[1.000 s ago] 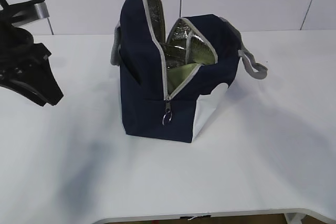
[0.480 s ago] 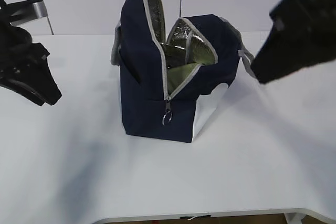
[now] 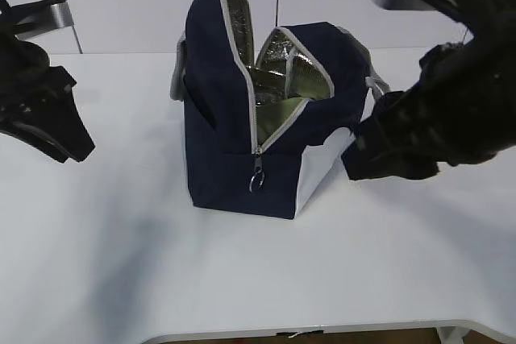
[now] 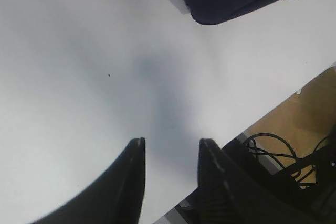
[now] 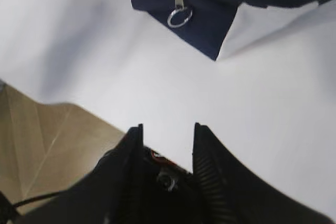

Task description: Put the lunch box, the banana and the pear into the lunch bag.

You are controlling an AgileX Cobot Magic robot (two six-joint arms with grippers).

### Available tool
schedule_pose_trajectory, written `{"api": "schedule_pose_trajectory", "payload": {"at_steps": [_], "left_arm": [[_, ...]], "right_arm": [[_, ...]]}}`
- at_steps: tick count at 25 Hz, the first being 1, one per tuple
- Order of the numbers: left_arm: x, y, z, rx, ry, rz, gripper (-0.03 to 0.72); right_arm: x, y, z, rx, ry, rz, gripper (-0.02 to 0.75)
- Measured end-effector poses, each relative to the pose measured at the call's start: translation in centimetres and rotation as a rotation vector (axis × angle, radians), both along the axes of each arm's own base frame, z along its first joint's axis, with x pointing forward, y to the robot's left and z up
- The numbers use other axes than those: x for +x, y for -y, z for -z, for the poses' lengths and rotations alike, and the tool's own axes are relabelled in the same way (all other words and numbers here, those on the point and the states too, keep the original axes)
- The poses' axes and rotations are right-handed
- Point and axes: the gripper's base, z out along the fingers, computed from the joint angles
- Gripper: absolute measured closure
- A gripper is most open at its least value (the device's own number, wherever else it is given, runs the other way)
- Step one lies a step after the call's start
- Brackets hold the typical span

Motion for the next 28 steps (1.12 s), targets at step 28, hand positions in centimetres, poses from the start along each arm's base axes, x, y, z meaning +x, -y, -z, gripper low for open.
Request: {"api": "schedule_pose_trajectory", "payload": {"at_steps": [28], "left_arm": [[0.0, 0.0, 0.0, 0.0, 0.0, 0.0, 0.45]], "right_arm": [[0.8, -3.8, 15.5, 0.206, 0.586, 0.055, 0.456]]}}
